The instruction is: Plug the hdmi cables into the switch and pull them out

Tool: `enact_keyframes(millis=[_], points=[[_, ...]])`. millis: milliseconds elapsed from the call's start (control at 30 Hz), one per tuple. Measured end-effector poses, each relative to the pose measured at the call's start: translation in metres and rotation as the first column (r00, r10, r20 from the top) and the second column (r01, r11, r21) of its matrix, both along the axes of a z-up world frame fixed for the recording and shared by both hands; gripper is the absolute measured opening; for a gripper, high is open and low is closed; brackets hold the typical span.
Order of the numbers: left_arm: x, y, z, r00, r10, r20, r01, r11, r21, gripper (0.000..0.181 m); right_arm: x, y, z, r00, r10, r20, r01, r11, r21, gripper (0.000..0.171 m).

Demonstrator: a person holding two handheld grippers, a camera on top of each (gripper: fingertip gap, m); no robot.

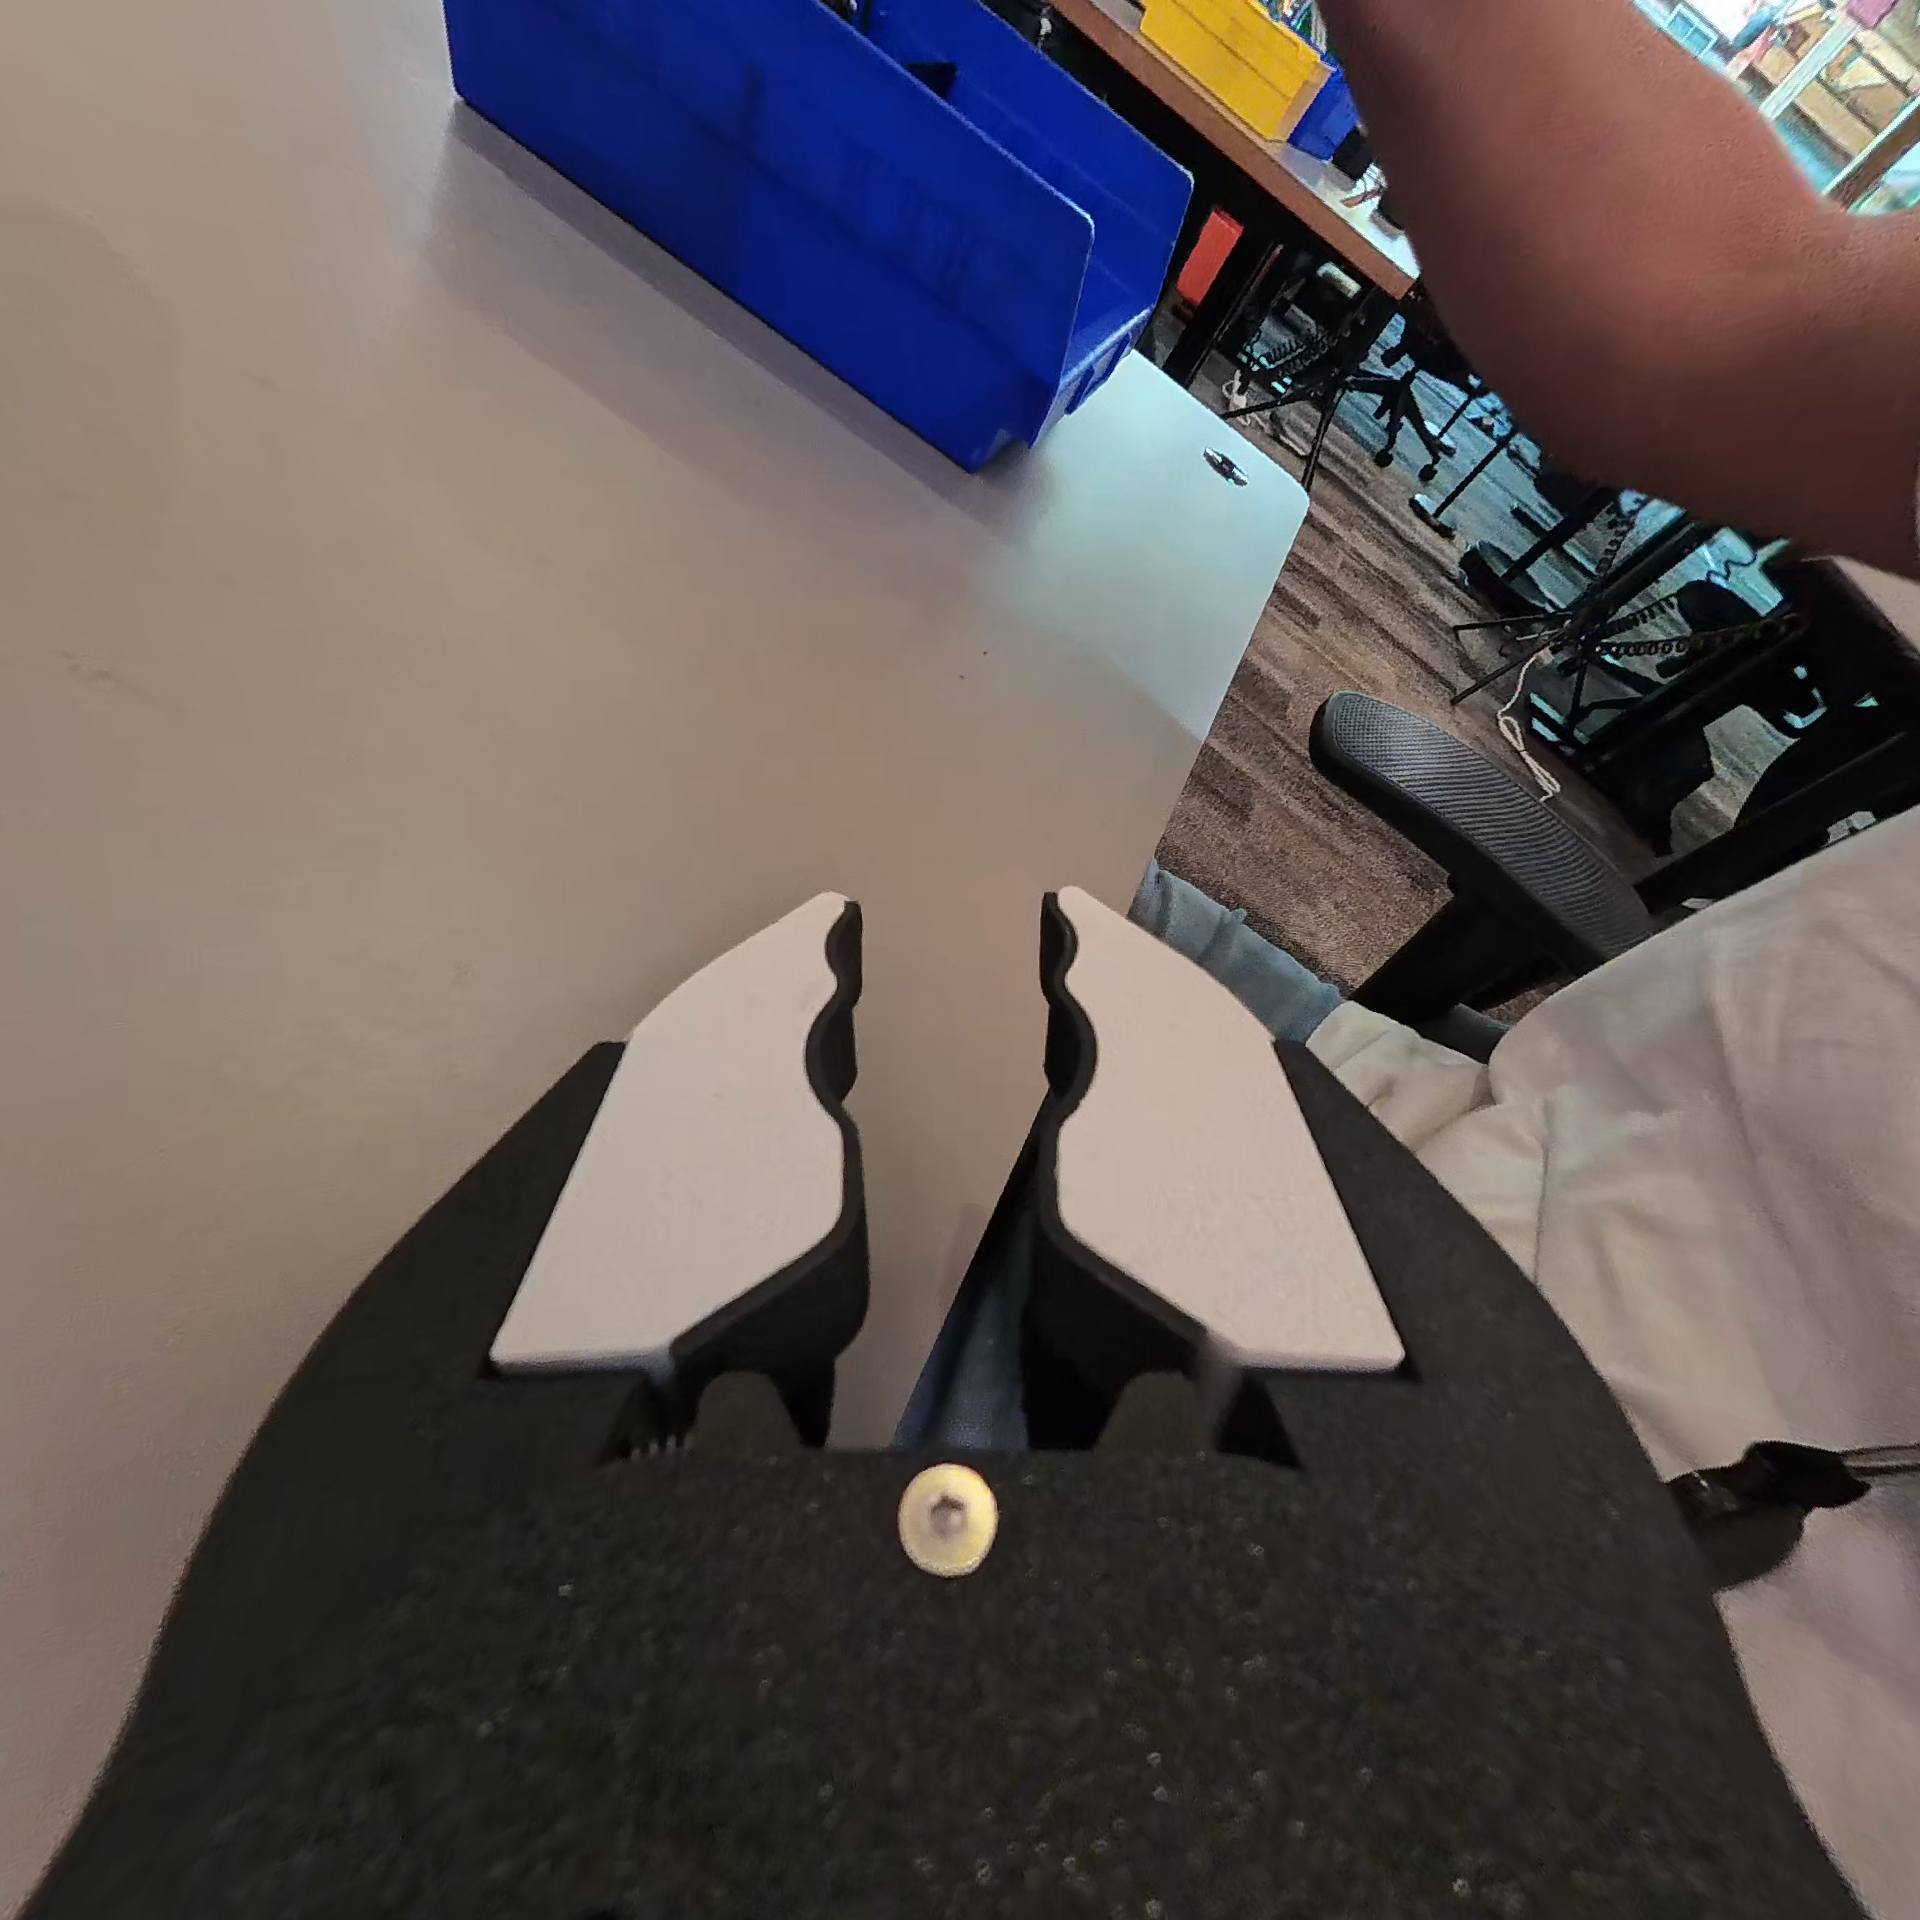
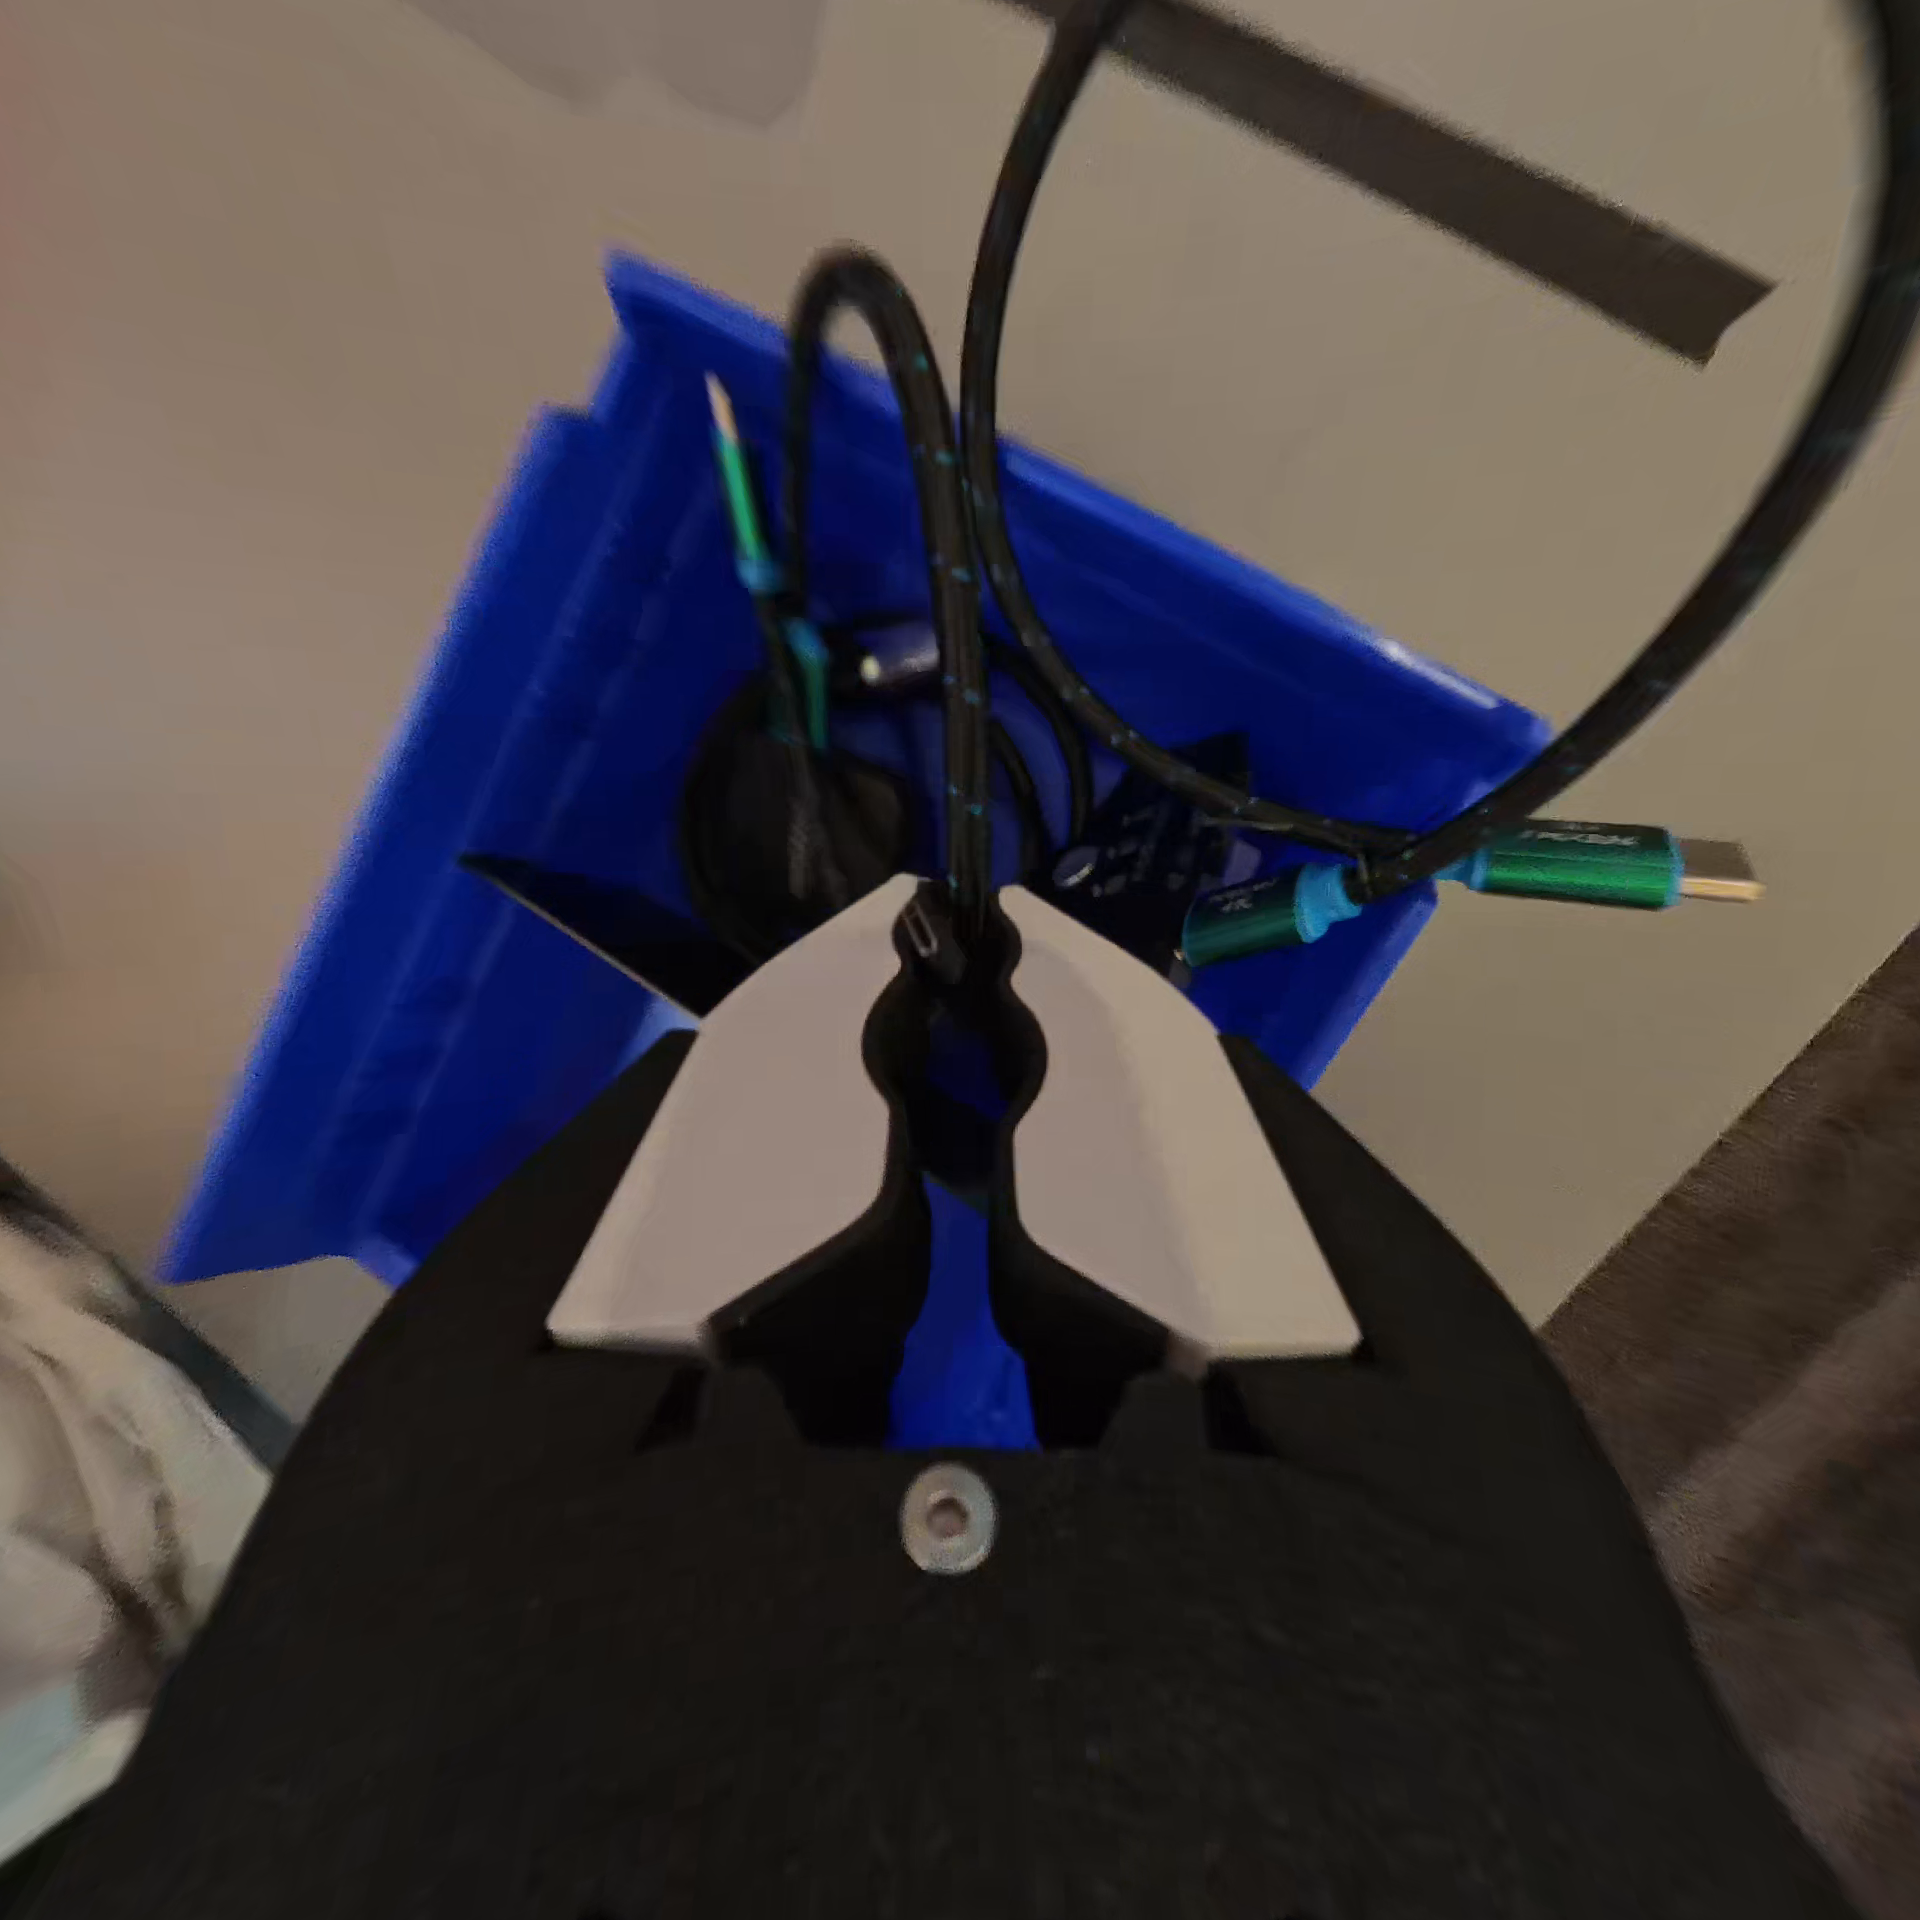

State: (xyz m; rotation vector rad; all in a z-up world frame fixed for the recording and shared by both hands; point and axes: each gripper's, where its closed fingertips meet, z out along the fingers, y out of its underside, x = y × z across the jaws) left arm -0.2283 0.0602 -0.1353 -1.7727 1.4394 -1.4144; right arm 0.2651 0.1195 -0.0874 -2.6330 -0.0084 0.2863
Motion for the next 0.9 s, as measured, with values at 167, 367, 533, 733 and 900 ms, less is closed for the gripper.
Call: enact_keyframes(millis=[167,367,533,733,900], points=[[-0.001,0.012,-0.001,0.998,0.058,0.007,-0.058,0.997,0.057,0.035,0.004,0.004,-0.014,0.992,-0.012,0.122,0.003,0.998,0.070,0.010],[-0.034,0.071,0.038,0.931,0.337,0.142,-0.365,0.885,0.290,0.041,0.008,-0.021,0.006,0.979,-0.111,0.172,0.077,0.978,0.194,0.041],[-0.131,0.127,0.055,0.677,0.709,0.198,-0.699,0.535,0.474,0.043,-0.008,-0.084,0.051,0.864,-0.294,0.409,0.116,0.906,0.407,0.051],[-0.206,0.171,0.038,0.469,0.872,0.141,-0.811,0.361,0.461,0.054,-0.130,-0.139,0.006,0.926,-0.315,0.208,0.137,0.795,0.591,0.051],[-0.221,0.191,0.014,0.419,0.905,0.067,-0.797,0.332,0.504,0.051,-0.176,-0.159,-0.024,0.889,-0.414,0.194,0.168,0.690,0.704,0.049]])
